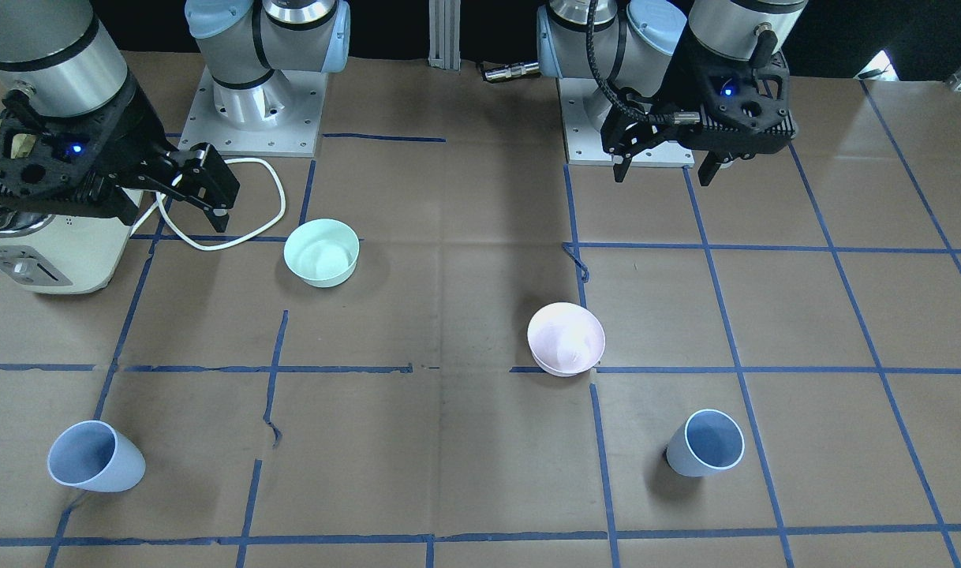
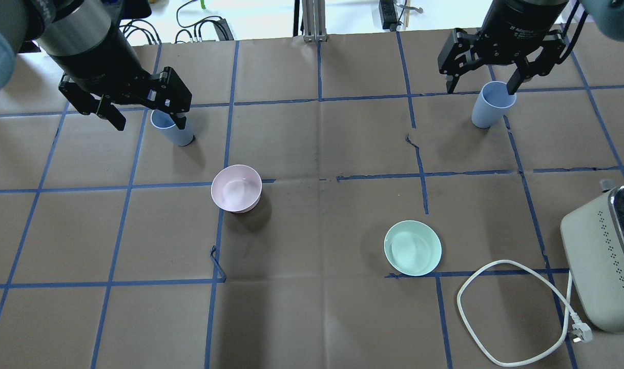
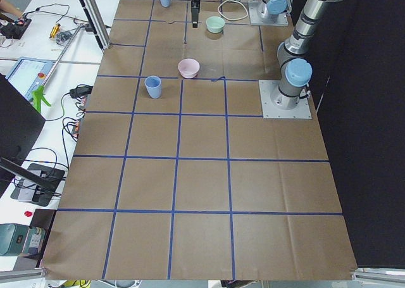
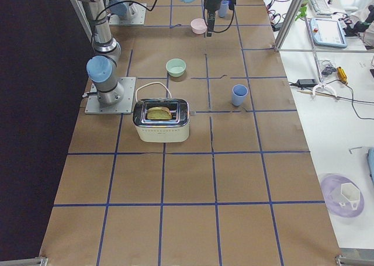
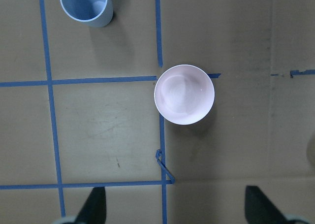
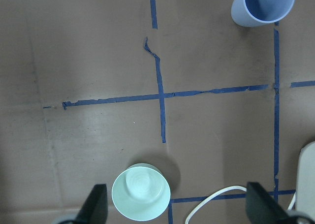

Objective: Stack blue cups with both arms

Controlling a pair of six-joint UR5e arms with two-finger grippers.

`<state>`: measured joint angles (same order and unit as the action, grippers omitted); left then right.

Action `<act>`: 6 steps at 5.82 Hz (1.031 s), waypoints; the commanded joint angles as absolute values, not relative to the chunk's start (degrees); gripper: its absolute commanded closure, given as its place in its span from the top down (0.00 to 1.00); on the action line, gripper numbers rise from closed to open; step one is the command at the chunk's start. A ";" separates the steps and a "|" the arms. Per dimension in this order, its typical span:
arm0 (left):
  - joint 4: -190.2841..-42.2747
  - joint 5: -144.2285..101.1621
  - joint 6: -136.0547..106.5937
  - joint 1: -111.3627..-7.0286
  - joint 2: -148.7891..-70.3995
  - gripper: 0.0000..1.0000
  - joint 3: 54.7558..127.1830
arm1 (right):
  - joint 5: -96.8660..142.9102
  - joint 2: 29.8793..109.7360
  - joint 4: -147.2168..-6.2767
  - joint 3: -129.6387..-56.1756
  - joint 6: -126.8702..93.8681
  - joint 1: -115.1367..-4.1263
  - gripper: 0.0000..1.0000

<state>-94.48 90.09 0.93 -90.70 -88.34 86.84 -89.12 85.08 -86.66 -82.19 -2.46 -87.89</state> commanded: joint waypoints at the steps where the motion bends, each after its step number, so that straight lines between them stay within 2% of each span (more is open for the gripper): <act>1: -94.48 90.09 0.97 -90.70 -88.24 0.99 86.84 | -89.12 85.08 -86.66 -82.26 -2.46 -87.89 1.00; 3: -94.57 90.00 1.58 -90.44 -88.42 0.99 87.10 | -89.12 85.08 -86.66 -82.27 -2.46 -87.89 1.00; 5: -95.09 90.09 2.02 -85.98 -88.41 0.99 87.10 | -89.38 84.73 -87.10 -82.27 -1.42 -86.67 1.00; 6: -94.31 90.00 2.98 -85.17 -91.03 0.99 88.06 | -89.21 84.64 -88.49 -82.18 5.64 -82.92 1.00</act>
